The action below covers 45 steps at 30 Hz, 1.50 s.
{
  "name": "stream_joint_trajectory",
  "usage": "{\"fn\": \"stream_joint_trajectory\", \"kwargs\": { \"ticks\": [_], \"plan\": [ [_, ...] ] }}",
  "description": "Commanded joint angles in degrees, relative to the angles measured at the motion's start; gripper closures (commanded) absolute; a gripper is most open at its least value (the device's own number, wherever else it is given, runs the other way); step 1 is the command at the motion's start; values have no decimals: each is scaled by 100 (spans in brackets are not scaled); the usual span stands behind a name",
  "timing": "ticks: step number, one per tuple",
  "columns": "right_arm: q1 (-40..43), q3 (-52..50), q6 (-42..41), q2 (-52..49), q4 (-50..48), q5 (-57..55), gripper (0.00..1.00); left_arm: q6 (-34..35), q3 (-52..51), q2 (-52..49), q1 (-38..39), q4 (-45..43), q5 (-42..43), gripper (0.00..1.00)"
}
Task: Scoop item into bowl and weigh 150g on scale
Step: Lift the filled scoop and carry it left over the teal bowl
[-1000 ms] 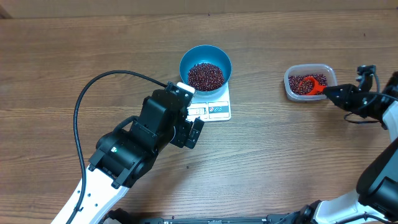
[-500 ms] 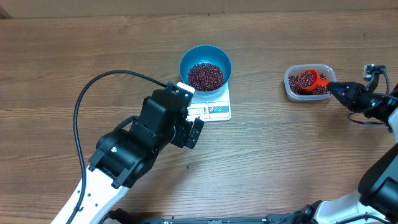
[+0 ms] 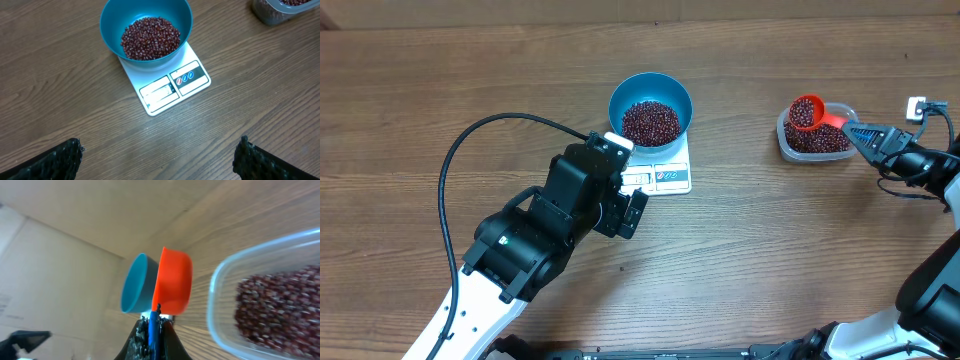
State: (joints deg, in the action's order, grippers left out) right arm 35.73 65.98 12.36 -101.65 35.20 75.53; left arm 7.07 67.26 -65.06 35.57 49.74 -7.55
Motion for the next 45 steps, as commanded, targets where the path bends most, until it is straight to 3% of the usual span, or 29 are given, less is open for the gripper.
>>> {"fn": "stream_joint_trajectory", "kwargs": {
  "ticks": [1, 10, 20, 25, 45],
  "plan": [
    [-186, -37, -234, -28, -22, 516, 96, -87, 39, -20, -31, -7, -50, 0],
    [-1187, -37, -245, -28, -354, 507, 96, -87, 39, -20, -31, -7, -50, 0],
    [-2535, -37, -2153, -28, -2428, -251, 96, -87, 39, -20, -31, -7, -50, 1],
    [-2938, -37, -2308, -28, -3056, -452, 96, -87, 39, -20, -31, -7, -50, 1],
    [-3289, -37, -2310, -28, -3091, -922, 96, -87, 39, -20, -31, -7, -50, 1]
  ]
}}
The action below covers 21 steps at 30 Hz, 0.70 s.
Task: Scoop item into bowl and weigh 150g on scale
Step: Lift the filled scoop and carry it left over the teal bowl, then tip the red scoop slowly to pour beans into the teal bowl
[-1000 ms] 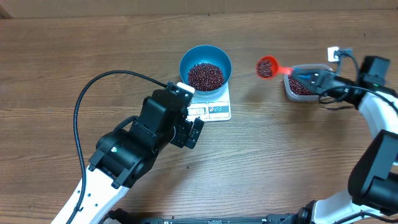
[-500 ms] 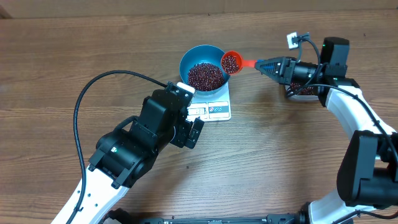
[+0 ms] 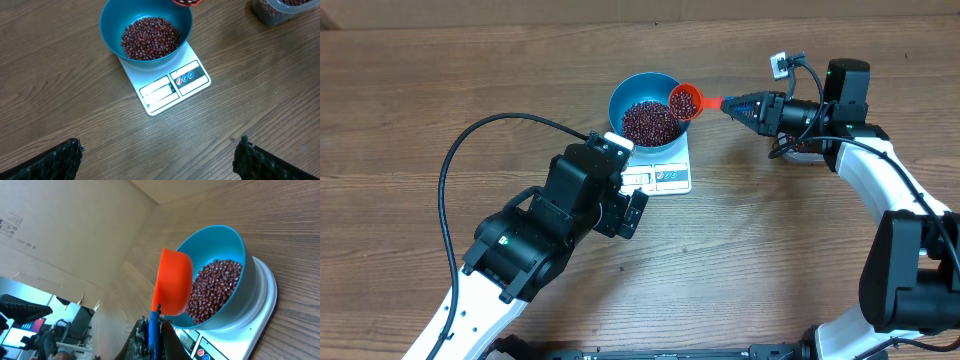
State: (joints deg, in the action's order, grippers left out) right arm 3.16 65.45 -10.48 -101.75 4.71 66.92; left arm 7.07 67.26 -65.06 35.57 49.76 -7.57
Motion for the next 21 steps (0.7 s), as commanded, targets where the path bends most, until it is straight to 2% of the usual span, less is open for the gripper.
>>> {"fn": "stream_joint_trajectory", "kwargs": {
  "ticks": [1, 21],
  "plan": [
    [-33, 15, -50, -17, -42, -122, 96, -87, 39, -20, -31, -9, -48, 1],
    [-400, 15, -199, -17, -323, -780, 96, -87, 39, -20, -31, -9, -48, 1]
  ]
}}
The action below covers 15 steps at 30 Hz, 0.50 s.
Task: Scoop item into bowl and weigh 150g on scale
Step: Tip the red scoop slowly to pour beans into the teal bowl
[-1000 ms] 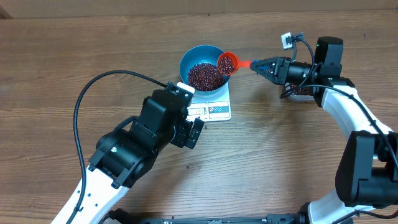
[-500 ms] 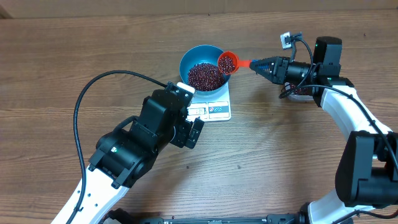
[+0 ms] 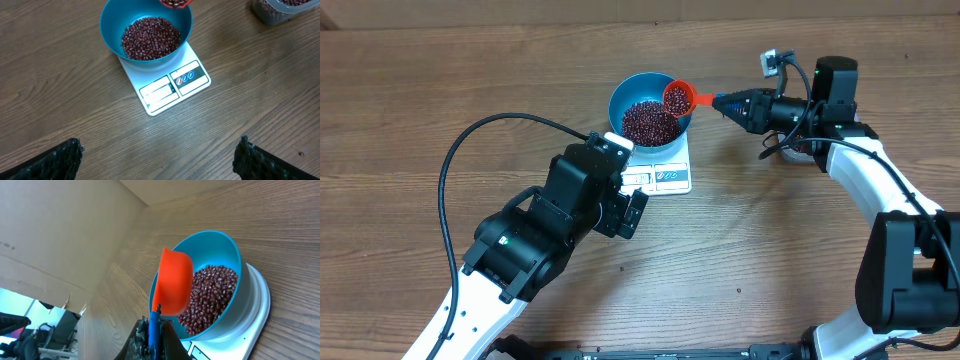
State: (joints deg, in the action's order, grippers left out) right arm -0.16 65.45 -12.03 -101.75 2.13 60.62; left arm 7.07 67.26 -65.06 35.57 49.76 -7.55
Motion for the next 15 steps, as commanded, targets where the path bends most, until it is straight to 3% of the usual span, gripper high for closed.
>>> {"fn": "stream_joint_trajectory", "kwargs": {
  "ticks": [1, 10, 15],
  "plan": [
    [-114, 15, -42, -17, -79, -264, 96, -87, 39, -20, -31, -9, -50, 1],
    [-358, 15, 57, -17, -138, -1270, 96, -87, 39, -20, -31, -9, -50, 1],
    [-466, 15, 776, -17, -162, -1327, 96, -87, 39, -20, -31, -9, -50, 0]
  ]
}}
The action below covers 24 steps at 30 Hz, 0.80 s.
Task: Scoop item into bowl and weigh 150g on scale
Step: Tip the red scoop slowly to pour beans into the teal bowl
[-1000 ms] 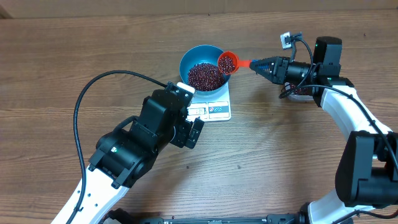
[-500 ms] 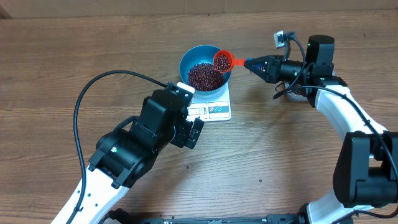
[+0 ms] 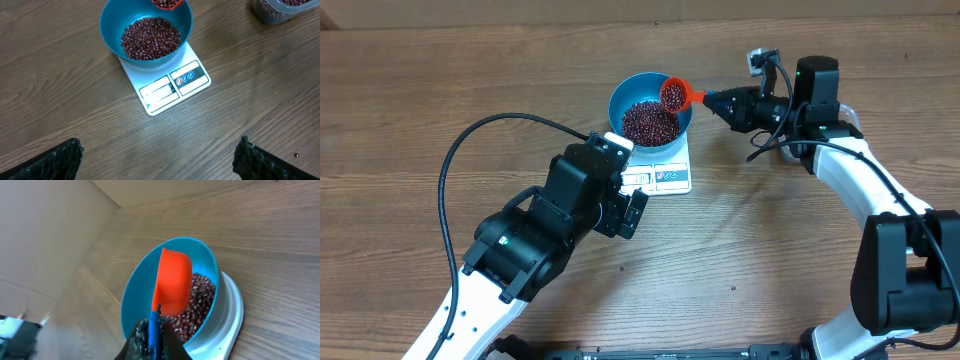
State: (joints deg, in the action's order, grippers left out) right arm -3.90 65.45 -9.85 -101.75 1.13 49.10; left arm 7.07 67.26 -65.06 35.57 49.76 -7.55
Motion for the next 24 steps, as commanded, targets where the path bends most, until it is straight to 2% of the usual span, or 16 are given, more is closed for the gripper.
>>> {"fn": "stream_joint_trajectory", "kwargs": {
  "ticks": [1, 10, 24],
  "plan": [
    [-107, 15, 621, -17, -66, -181, 96, -87, 39, -20, -31, -9, -50, 1],
    [-129, 15, 1657, -17, -63, -197, 96, -87, 39, -20, -31, -9, -50, 0],
    [-129, 13, 2542, -17, -63, -197, 96, -87, 39, -20, -31, -9, -50, 0]
  ]
}}
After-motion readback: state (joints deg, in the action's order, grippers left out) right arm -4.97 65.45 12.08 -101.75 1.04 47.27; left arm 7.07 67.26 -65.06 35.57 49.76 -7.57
